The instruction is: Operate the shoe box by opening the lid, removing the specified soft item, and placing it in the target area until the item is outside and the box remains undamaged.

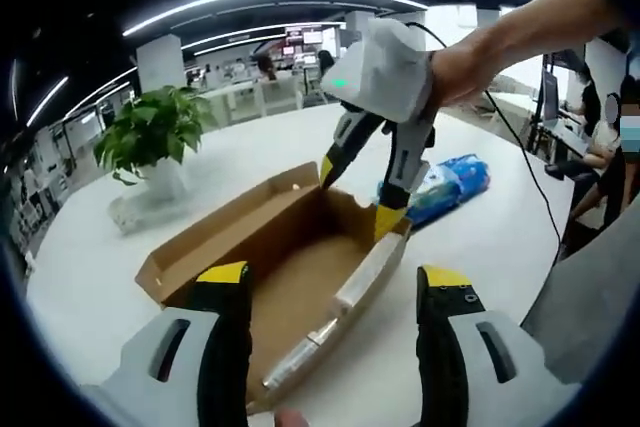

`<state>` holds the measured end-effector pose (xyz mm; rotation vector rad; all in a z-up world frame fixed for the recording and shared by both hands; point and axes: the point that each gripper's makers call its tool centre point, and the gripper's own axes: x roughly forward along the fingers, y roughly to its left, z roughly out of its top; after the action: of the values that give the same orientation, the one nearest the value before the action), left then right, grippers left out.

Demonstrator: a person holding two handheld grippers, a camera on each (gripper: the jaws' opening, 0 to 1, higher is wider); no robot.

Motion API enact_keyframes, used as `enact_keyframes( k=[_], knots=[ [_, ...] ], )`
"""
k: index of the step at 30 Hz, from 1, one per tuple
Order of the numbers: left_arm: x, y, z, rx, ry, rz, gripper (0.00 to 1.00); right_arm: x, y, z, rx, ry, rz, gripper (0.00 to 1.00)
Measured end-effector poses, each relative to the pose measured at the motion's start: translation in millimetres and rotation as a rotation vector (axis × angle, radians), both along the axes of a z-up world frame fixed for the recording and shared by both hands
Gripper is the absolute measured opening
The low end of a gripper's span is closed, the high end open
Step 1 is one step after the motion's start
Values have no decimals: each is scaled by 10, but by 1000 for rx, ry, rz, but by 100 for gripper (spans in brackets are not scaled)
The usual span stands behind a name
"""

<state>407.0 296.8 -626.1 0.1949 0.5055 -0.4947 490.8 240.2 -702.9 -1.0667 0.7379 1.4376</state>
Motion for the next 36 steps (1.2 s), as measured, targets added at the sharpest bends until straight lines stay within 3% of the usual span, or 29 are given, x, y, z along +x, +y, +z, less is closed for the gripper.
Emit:
enact_keyframes(
  k=[10, 12, 14, 17, 24, 30, 33, 36],
  knots=[
    [22, 34, 10, -13, -4, 13, 65, -169, 87, -251, -87, 101, 84, 64],
    [23, 38, 1, -7, -2, 13, 65, -142, 33, -321, -147, 54, 138, 61],
    [23, 43, -14, 1, 0, 11, 65, -187, 63, -314, -140, 75, 146, 59],
    [29, 46, -22, 5, 1, 9, 65, -112, 93, -282, -127, 40, 151, 64],
    [20, 42, -33, 16, 0, 4, 64, -36, 81, -257, -130, 11, 136, 59],
    [25, 46, -24, 12, -1, 5, 64, -148, 143, -189, -97, 76, 142, 61],
    [27, 48, -38, 29, 0, 3, 64, -182, 95, -271, -143, 70, 170, 62],
    [27, 54, -45, 33, 0, 2, 64, -160, 49, -364, -193, 3, 218, 59]
  ],
)
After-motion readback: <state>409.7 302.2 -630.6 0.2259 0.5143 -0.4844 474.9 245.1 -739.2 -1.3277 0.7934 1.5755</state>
